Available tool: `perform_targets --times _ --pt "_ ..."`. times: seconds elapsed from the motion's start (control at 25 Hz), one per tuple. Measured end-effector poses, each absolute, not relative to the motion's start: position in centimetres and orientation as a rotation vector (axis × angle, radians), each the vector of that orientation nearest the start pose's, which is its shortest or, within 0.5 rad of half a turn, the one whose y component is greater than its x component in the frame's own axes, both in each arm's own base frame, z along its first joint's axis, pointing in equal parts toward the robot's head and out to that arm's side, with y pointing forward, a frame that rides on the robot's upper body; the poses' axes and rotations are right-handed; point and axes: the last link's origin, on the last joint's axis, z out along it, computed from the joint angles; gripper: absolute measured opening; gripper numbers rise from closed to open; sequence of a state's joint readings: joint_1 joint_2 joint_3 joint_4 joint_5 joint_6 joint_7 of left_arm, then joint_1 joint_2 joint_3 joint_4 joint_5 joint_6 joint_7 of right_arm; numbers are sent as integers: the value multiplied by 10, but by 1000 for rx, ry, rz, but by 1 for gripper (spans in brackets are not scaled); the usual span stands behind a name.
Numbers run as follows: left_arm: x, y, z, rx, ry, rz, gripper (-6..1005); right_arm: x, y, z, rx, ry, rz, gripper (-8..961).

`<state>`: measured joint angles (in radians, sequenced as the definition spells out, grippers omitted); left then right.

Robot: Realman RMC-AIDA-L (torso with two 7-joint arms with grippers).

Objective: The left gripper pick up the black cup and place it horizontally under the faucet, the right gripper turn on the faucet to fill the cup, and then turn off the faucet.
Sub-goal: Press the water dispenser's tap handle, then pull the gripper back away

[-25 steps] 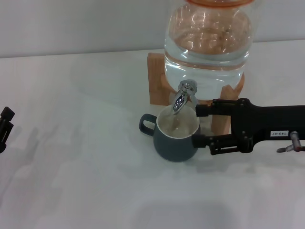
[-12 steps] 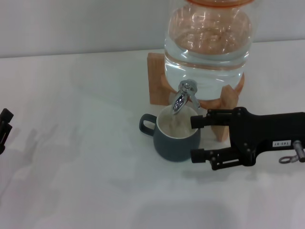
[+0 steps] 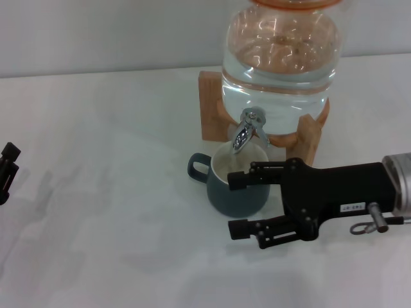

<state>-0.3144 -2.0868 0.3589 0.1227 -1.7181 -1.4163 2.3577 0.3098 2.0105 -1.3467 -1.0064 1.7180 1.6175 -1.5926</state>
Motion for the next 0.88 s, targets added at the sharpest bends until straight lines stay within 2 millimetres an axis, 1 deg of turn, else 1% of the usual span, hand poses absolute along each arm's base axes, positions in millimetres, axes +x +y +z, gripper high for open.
perform_targets --times 0.24,0.52,0.88 --pt "-353 271 -1 -1750 -814 -1010 463 191 288 -6 -2933 422 969 839" --pt "-352 271 -3 -1749 -823 -1013 463 184 293 -10 -2916 416 970 839" --pt "-354 269 -3 -1744 -825 -1011 463 187 302 -10 -2866 449 936 839"
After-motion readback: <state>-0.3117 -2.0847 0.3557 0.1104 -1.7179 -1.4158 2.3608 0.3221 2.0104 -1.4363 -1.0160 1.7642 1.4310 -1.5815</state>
